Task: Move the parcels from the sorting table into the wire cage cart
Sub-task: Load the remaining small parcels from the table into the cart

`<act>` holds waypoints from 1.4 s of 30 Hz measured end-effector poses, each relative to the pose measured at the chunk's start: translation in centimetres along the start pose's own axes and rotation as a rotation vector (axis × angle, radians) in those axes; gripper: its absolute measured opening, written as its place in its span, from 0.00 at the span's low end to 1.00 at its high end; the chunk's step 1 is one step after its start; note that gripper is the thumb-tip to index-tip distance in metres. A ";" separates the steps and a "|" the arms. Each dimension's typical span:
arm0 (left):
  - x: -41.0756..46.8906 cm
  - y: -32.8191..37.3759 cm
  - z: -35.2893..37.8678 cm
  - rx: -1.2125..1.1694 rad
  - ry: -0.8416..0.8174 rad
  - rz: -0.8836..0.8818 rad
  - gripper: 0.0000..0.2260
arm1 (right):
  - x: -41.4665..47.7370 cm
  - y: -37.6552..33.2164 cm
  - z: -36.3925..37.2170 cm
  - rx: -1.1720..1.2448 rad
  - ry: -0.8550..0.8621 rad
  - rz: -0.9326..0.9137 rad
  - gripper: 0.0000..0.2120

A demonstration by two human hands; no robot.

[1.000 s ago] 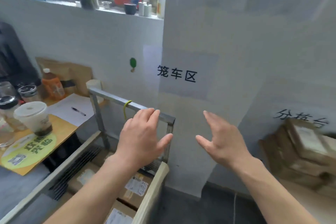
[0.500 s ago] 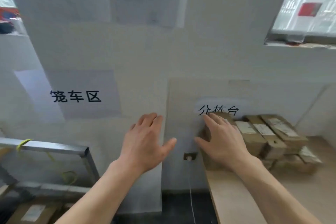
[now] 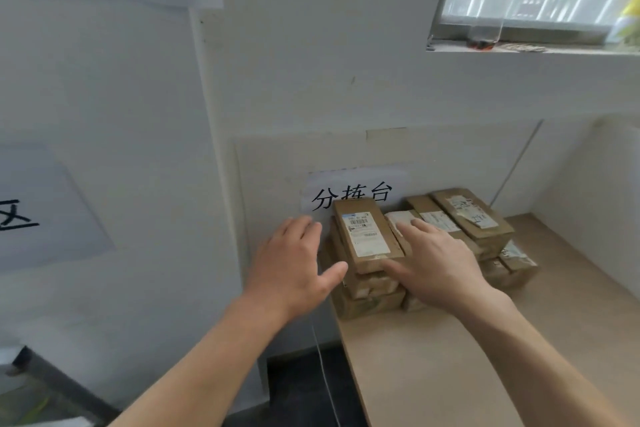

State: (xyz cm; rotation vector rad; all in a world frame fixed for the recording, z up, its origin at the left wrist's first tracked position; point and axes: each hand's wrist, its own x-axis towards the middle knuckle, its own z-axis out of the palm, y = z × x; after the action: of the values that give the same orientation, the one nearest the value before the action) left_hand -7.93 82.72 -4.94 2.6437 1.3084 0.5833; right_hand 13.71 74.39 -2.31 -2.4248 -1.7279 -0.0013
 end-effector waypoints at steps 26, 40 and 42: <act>11.2 -1.1 12.2 -0.194 -0.353 -0.093 0.29 | 6.7 8.5 7.9 0.143 -0.134 0.552 0.26; 12.0 0.5 16.2 -0.323 -0.433 -0.249 0.25 | 10.3 12.4 11.0 0.232 -0.101 0.585 0.23; 12.2 0.7 16.4 -0.343 -0.443 -0.267 0.23 | 10.7 12.7 11.3 0.240 -0.117 0.587 0.24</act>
State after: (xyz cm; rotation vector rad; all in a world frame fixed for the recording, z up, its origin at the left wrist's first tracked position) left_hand 5.80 92.71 -16.37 2.1141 1.2574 0.1509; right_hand 28.15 81.87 -14.15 -2.6772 -0.9224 0.3989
